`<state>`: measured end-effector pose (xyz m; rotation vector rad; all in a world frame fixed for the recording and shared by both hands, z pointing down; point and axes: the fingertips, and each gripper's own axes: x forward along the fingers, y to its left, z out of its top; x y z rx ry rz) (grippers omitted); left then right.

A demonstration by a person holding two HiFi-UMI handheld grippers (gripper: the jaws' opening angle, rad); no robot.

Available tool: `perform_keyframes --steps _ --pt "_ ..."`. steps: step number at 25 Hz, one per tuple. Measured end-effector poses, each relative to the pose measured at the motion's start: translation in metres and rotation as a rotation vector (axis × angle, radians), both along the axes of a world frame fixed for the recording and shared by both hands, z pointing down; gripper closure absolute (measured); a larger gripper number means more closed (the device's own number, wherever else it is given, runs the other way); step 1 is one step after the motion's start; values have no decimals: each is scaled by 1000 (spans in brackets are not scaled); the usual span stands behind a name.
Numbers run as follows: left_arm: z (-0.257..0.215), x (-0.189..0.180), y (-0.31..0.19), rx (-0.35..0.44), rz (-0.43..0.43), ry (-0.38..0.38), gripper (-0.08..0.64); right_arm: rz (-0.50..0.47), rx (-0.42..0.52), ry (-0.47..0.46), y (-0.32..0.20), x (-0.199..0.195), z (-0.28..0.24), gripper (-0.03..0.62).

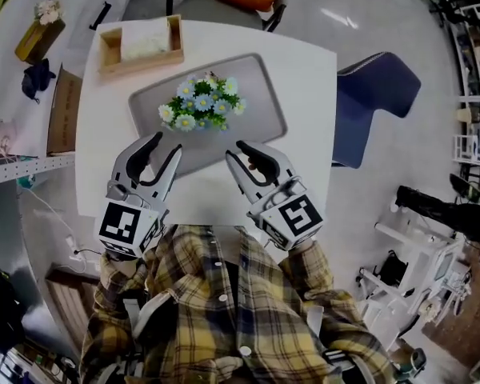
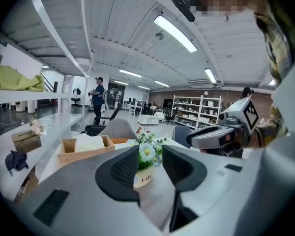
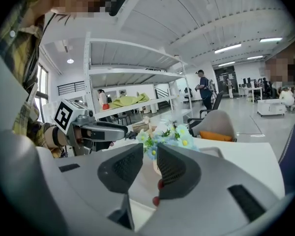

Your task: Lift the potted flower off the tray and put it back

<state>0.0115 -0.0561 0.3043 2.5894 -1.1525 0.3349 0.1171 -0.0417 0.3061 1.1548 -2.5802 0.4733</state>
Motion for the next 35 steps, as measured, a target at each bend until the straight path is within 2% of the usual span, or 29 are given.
perform_keyframes --steps 5,16,22,29,35 --pt "-45 11 11 57 11 3 459 -3 105 -52 6 -3 -52 549" --pt "-103 31 33 140 59 65 551 11 268 -39 21 -10 -117 592" --pt "-115 42 38 138 106 102 551 10 284 -33 27 -12 -127 594" --pt "-118 51 32 146 103 97 551 18 287 -61 18 -5 -136 595" --pt "-116 56 28 145 99 87 551 -4 275 -47 14 -3 -131 595"
